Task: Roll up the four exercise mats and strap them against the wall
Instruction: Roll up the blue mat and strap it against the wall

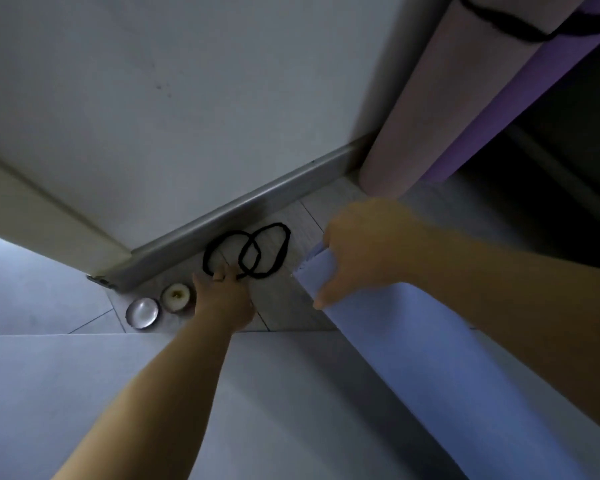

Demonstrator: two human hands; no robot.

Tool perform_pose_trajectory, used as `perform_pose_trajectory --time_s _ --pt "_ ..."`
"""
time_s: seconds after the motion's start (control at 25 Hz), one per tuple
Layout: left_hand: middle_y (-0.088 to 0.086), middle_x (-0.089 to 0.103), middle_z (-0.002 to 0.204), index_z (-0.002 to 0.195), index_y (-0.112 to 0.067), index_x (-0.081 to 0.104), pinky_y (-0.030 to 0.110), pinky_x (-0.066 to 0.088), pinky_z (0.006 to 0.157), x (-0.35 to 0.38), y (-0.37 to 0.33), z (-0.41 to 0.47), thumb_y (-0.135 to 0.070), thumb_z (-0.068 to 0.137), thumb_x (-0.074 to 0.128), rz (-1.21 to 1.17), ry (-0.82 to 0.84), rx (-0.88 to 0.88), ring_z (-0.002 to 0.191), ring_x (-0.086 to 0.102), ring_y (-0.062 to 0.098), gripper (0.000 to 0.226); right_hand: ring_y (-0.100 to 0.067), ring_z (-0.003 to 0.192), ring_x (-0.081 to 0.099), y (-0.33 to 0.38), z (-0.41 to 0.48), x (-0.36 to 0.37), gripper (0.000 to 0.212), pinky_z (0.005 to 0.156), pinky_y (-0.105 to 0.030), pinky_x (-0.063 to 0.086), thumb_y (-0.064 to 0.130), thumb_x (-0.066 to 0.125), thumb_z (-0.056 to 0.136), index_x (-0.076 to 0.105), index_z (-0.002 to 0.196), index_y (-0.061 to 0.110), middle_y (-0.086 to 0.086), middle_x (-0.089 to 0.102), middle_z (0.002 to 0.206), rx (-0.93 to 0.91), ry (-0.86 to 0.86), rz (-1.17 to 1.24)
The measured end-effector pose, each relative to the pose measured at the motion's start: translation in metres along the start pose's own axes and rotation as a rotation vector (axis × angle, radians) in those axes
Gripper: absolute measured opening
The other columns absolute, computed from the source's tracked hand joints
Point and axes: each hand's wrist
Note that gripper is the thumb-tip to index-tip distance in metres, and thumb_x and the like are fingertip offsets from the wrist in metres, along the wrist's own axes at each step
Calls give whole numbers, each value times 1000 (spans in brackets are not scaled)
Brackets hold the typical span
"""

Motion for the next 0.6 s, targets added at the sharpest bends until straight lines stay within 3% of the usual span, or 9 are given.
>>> perform_pose_trajectory --time_s 0.08,0.16,0.32,0.36,0.44,0.52,0.6 --pt "0 3 160 151 -24 19 63 5 112 7 4 11 -44 96 42 -54 27 -6 146 0 27 64 -13 74 55 4 -2 -1 66 65 -27 44 79 62 62 68 95 22 9 54 72 -21 7 -2" --pt "-1 9 159 151 -23 17 61 6 112 8 9 10 -42 96 42 -59 10 13 146 5 25 64 -14 75 58 6 -4 -1 62 67 -28 49 77 63 64 67 89 20 7 56 73 -33 23 6" --pt "5 34 150 142 -14 41 52 13 116 -18 9 -30 -30 96 50 -386 -304 106 135 35 25 49 -15 69 57 4 -21 -14 58 67 -30 52 77 65 62 56 68 20 6 51 65 -29 14 23" --pt "7 42 144 137 -11 48 48 22 114 -37 5 -51 -26 94 54 -511 -373 172 128 44 27 45 -15 69 56 0 -34 -24 56 67 -29 51 76 65 63 57 69 21 6 52 66 -5 25 34" --pt "5 52 131 128 -8 57 24 37 100 -82 -3 -98 -19 93 58 -737 -465 311 112 53 19 37 -14 66 52 -10 -60 -45 49 60 -25 43 71 64 68 59 75 23 6 51 68 18 14 23" --pt "-9 53 122 122 -13 62 4 35 82 -145 -10 -152 -18 94 56 -859 -504 437 100 53 3 29 -15 67 54 -28 -96 -76 56 58 -26 41 76 61 67 64 79 21 5 54 68 12 -42 -11" --pt "-23 54 116 114 -22 65 1 36 83 -211 -16 -201 -22 96 52 -906 -581 577 99 55 -6 22 -17 74 57 -45 -134 -116 57 61 -29 45 80 59 63 61 73 24 2 59 73 7 -176 -5"
Point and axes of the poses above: each hand's wrist, its own z-axis towards the middle knuckle, its own x-axis out of the palm, y = z × x
